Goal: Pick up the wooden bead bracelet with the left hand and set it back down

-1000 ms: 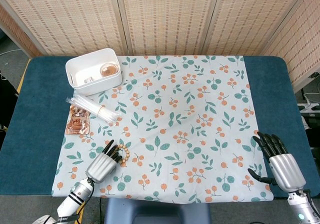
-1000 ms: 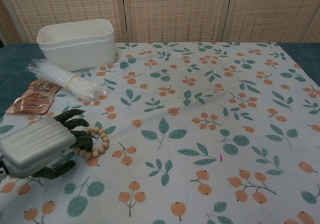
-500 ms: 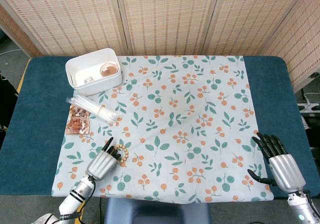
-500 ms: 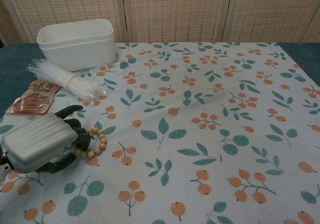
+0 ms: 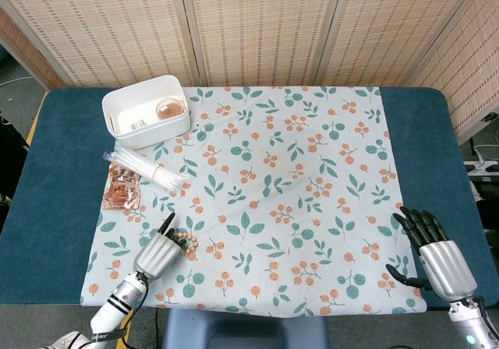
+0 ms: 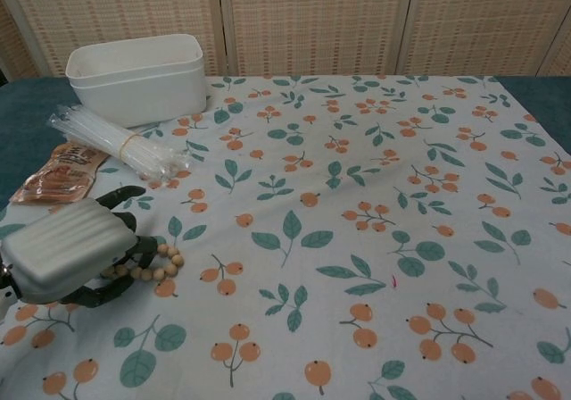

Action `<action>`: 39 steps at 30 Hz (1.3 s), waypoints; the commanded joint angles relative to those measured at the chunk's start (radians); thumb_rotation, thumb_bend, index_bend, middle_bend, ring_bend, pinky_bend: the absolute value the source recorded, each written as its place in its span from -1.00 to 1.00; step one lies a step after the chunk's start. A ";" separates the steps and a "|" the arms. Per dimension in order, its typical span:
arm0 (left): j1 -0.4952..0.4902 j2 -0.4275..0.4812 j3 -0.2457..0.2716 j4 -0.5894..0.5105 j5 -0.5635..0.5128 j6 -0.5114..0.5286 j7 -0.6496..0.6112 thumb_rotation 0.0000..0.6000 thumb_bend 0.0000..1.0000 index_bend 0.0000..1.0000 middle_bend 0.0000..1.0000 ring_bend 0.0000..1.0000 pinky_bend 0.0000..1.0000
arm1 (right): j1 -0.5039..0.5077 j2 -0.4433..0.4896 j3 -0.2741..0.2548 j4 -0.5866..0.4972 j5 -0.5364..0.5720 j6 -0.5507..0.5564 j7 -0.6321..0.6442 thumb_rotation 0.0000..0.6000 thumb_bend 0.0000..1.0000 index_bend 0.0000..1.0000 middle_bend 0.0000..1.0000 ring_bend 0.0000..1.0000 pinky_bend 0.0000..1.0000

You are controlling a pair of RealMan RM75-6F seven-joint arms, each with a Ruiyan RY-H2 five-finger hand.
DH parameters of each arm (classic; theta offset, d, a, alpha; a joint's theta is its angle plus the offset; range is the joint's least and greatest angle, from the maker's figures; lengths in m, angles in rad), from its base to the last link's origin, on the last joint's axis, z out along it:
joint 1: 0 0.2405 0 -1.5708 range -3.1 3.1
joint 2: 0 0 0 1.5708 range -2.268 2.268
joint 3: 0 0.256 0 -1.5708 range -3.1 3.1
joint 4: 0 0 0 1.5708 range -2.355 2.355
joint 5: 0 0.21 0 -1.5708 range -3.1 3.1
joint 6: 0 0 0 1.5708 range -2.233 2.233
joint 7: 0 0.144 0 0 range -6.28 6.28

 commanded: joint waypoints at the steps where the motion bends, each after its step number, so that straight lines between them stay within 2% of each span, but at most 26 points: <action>1: -0.002 0.004 0.003 0.001 0.007 0.009 -0.008 1.00 0.01 0.45 0.63 -0.18 -0.83 | 0.000 0.000 0.000 0.000 0.000 0.000 0.000 0.36 -0.60 -1.00 -1.00 -1.00 -1.00; 10: -0.005 0.027 -0.001 -0.025 0.001 0.018 0.018 1.00 0.02 0.46 0.64 -0.17 -0.83 | 0.001 0.003 -0.005 -0.002 -0.008 0.000 0.008 0.36 -0.60 -1.00 -1.00 -1.00 -1.00; 15: -0.006 0.043 -0.007 -0.050 -0.021 0.006 0.050 1.00 0.01 0.36 0.57 -0.17 -0.83 | 0.000 0.006 -0.005 -0.003 -0.011 0.003 0.013 0.36 -0.60 -1.00 -1.00 -1.00 -1.00; 20: -0.007 0.049 -0.004 -0.058 -0.025 0.005 0.066 1.00 0.02 0.34 0.56 -0.17 -0.83 | 0.001 0.007 -0.008 -0.003 -0.015 0.001 0.014 0.36 -0.60 -1.00 -1.00 -1.00 -1.00; 24: -0.008 0.050 -0.010 -0.062 -0.023 0.019 0.045 1.00 0.11 0.41 0.61 -0.15 -0.81 | 0.001 0.007 -0.008 -0.003 -0.017 0.001 0.014 0.36 -0.60 -1.00 -1.00 -1.00 -1.00; 27: -0.013 0.063 -0.023 -0.091 -0.046 0.008 -0.029 1.00 0.35 0.52 0.70 -0.08 -0.75 | 0.001 0.008 -0.008 -0.003 -0.015 0.000 0.016 0.37 -0.60 -1.00 -1.00 -1.00 -1.00; 30: -0.030 0.108 -0.064 -0.169 -0.131 -0.062 -0.166 1.00 0.47 0.56 0.73 -0.04 -0.69 | 0.001 0.009 -0.009 -0.003 -0.017 0.001 0.019 0.36 -0.60 -1.00 -1.00 -1.00 -1.00; 36: -0.081 0.219 -0.199 -0.309 -0.345 -0.212 -0.433 1.00 0.66 0.55 0.72 -0.03 -0.68 | 0.002 0.009 -0.012 -0.005 -0.020 -0.001 0.018 0.37 -0.60 -1.00 -1.00 -1.00 -1.00; 39: -0.098 0.286 -0.288 -0.397 -0.528 -0.334 -0.623 1.00 0.75 0.55 0.71 -0.03 -0.71 | 0.001 0.010 -0.013 -0.008 -0.021 -0.001 0.016 0.36 -0.60 -1.00 -1.00 -1.00 -1.00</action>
